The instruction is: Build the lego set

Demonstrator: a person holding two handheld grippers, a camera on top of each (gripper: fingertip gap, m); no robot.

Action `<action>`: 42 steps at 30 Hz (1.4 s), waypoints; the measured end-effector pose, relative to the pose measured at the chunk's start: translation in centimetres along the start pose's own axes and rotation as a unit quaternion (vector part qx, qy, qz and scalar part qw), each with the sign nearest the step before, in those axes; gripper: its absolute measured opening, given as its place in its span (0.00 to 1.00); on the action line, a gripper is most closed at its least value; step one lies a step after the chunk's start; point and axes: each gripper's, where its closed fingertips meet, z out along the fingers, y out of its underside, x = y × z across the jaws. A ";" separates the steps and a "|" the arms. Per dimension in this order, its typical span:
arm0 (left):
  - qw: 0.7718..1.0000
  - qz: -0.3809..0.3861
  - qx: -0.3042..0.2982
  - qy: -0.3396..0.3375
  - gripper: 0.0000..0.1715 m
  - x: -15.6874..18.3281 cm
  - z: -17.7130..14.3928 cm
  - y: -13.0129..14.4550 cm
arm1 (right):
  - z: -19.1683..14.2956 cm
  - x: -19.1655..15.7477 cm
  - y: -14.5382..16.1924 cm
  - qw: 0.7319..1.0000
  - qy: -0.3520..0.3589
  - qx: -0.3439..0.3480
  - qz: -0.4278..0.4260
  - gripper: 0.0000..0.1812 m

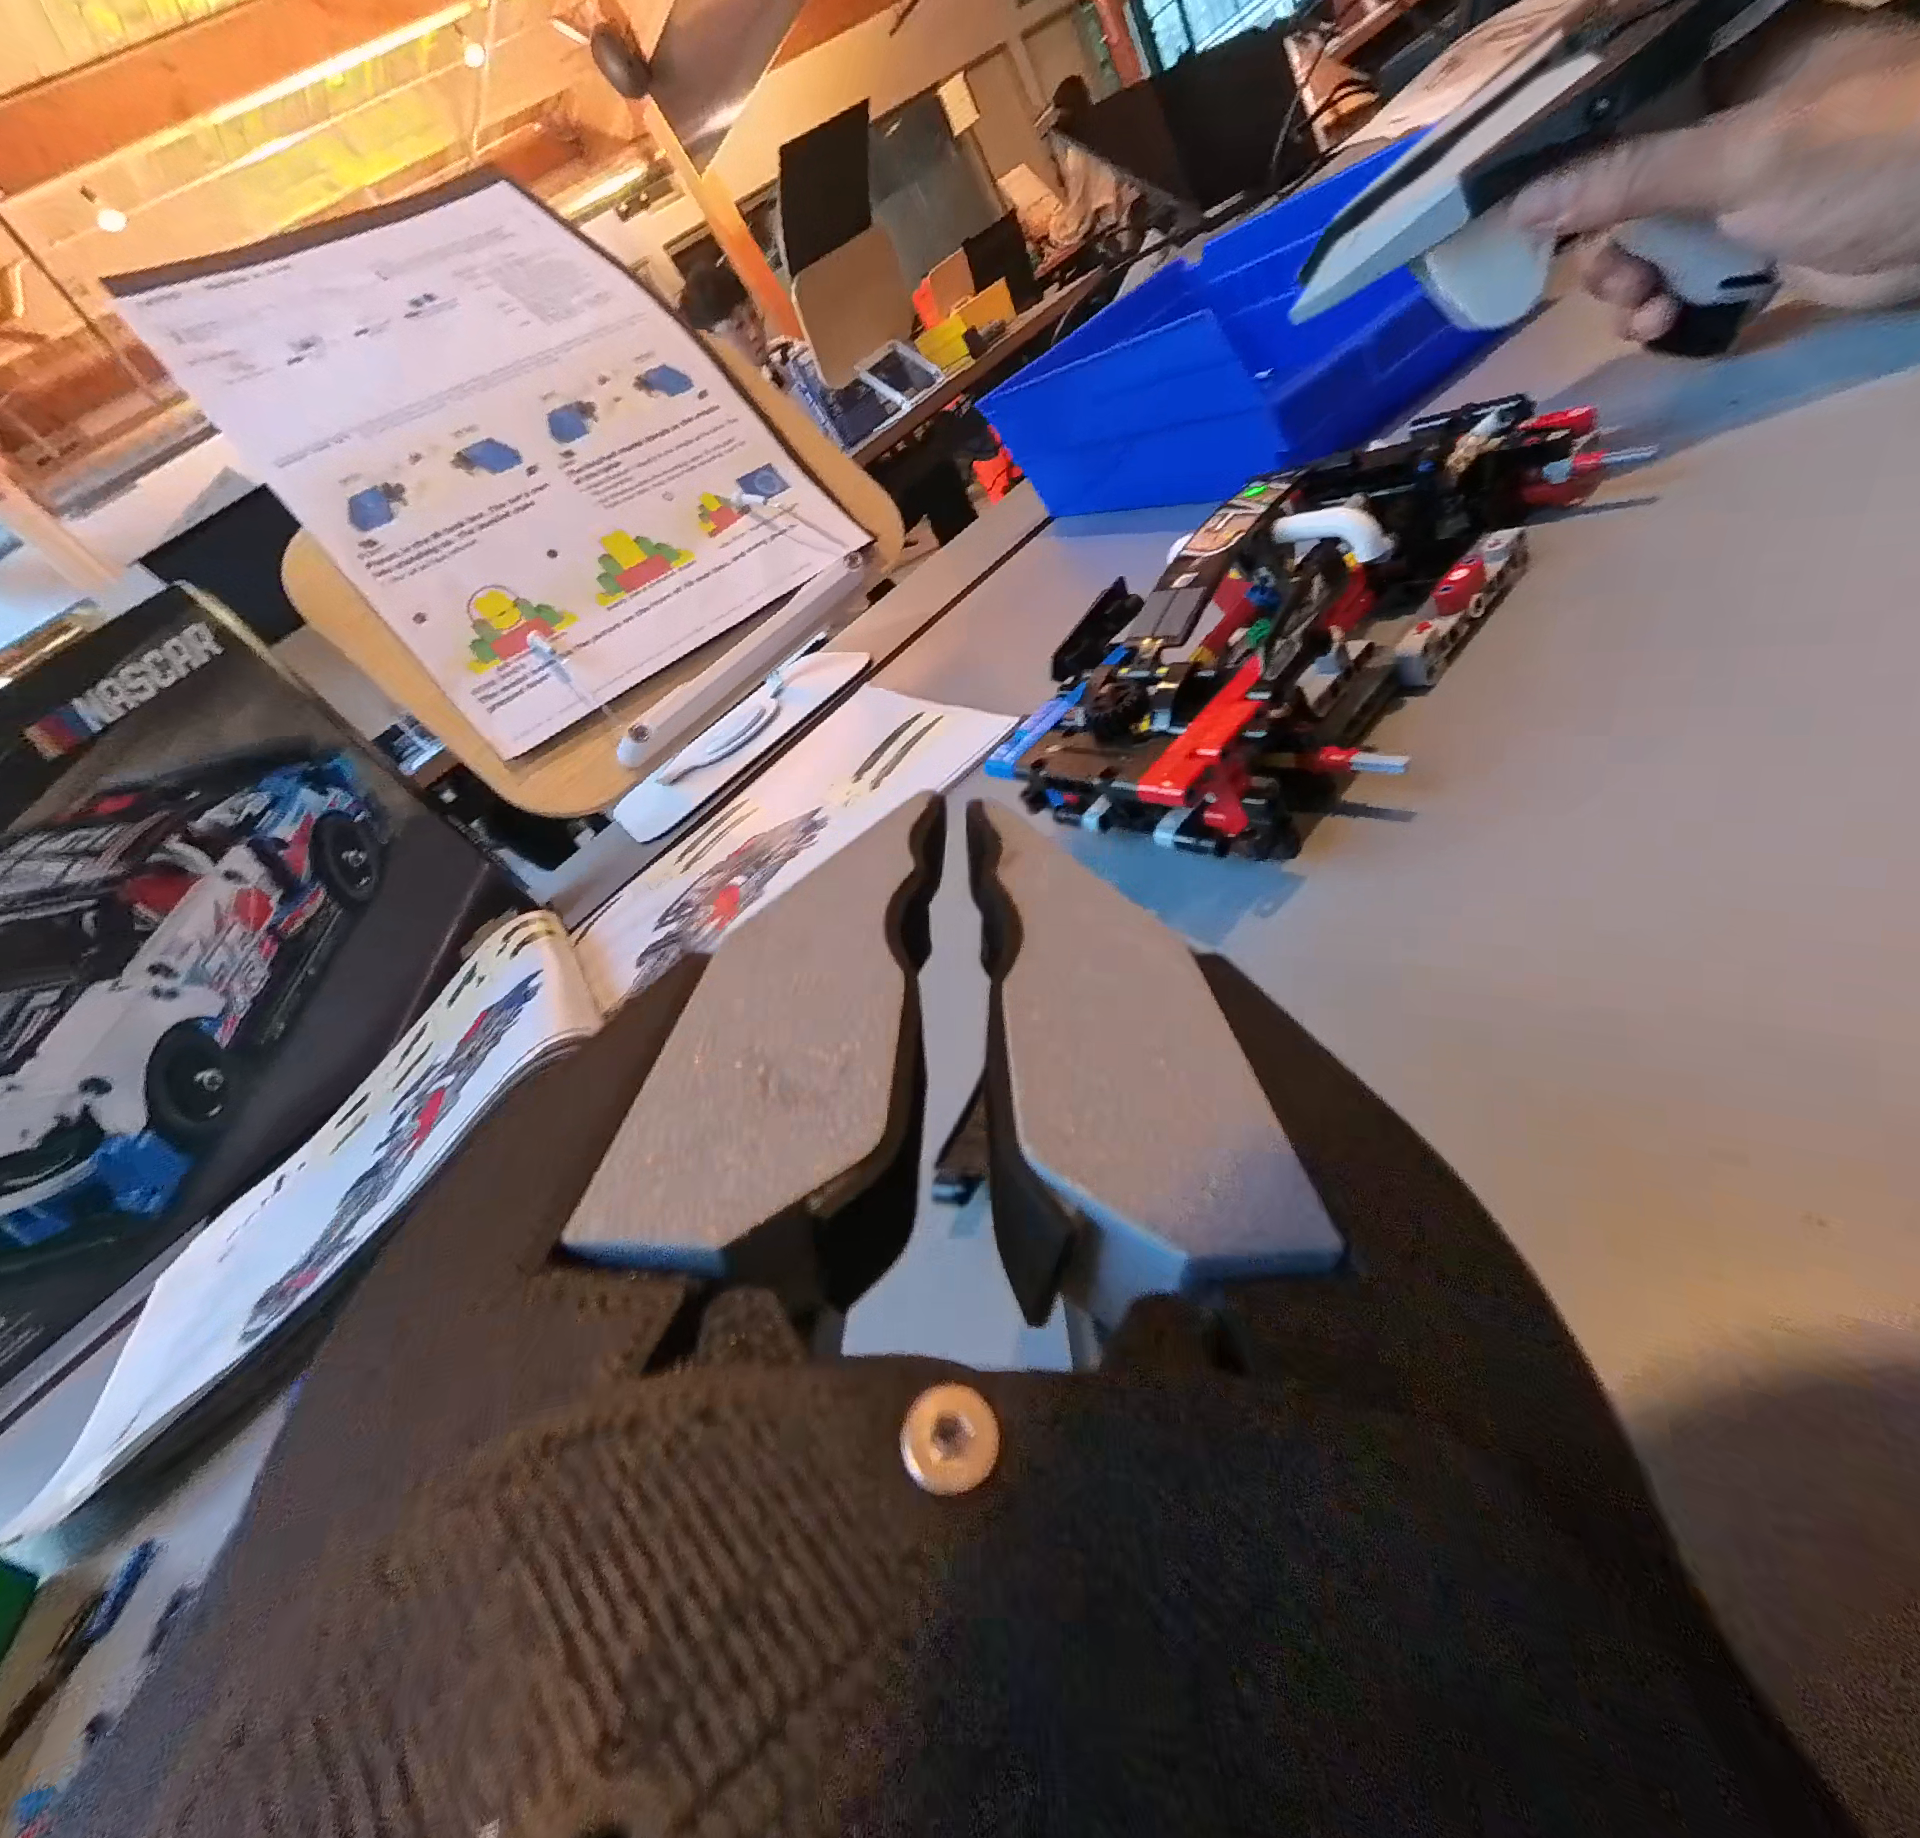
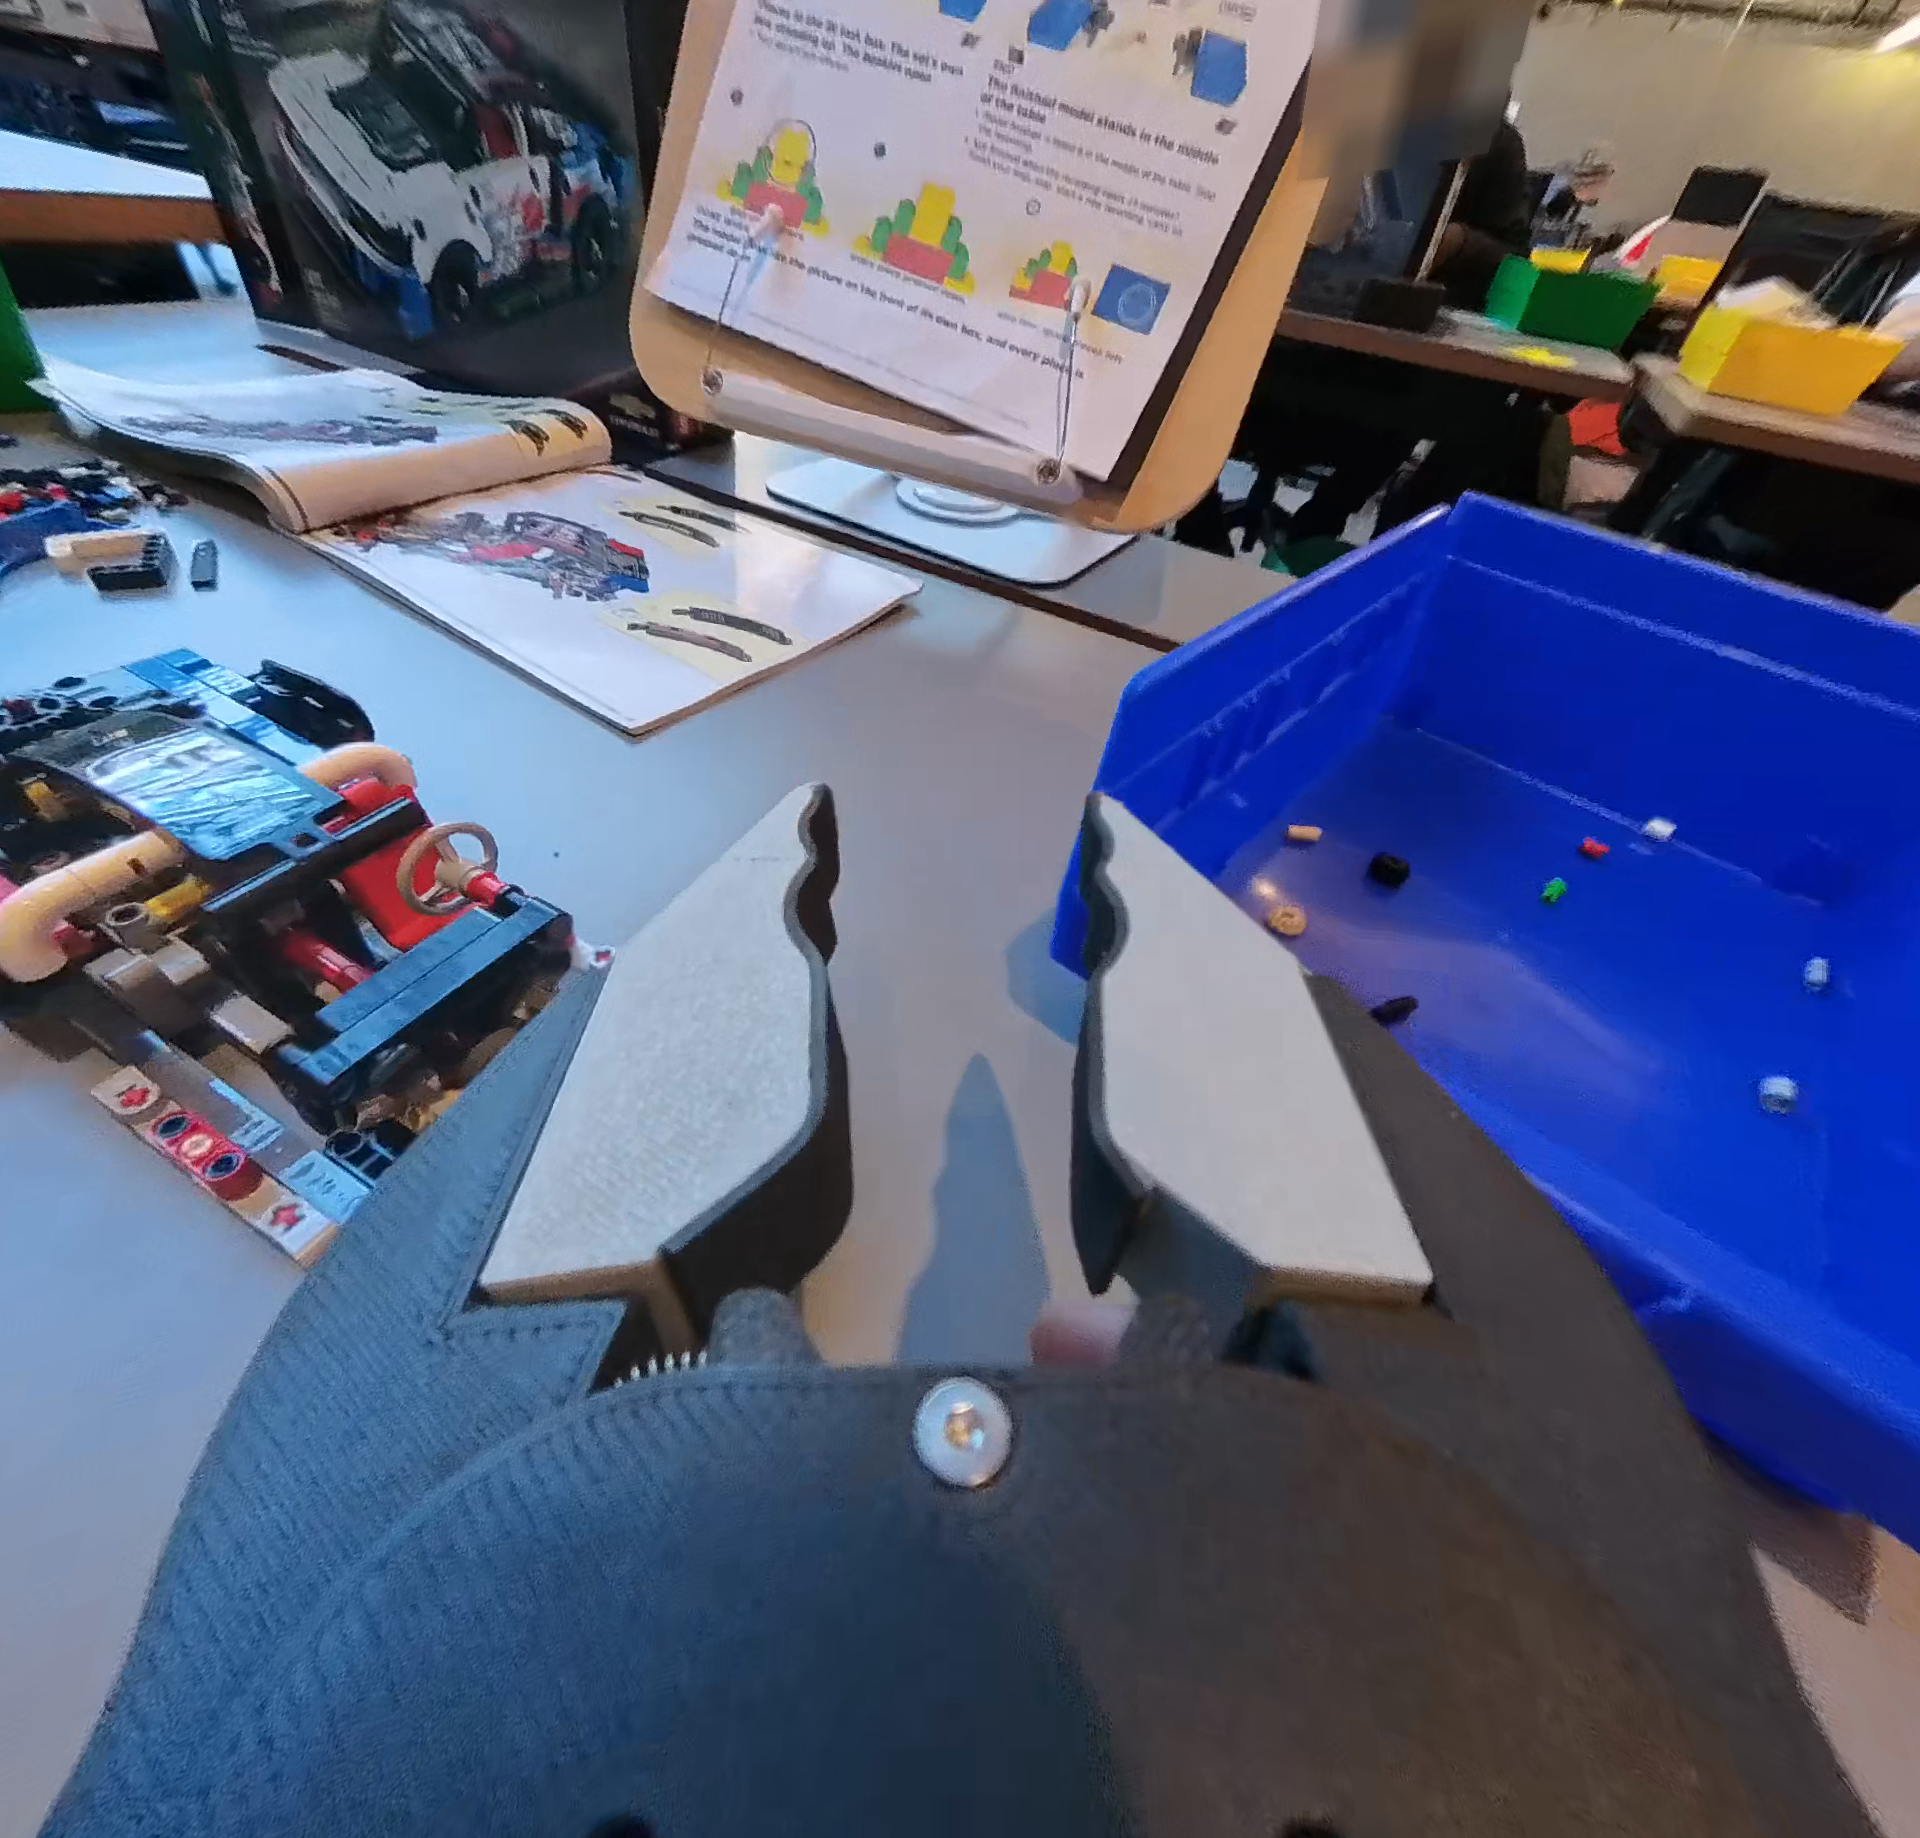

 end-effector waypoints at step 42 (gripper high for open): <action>0.916 -0.128 -0.380 -0.008 0.21 -13.9 -16.3 10.2 | 0.8 -4.4 0.4 0.997 -0.063 -0.015 0.051 0.25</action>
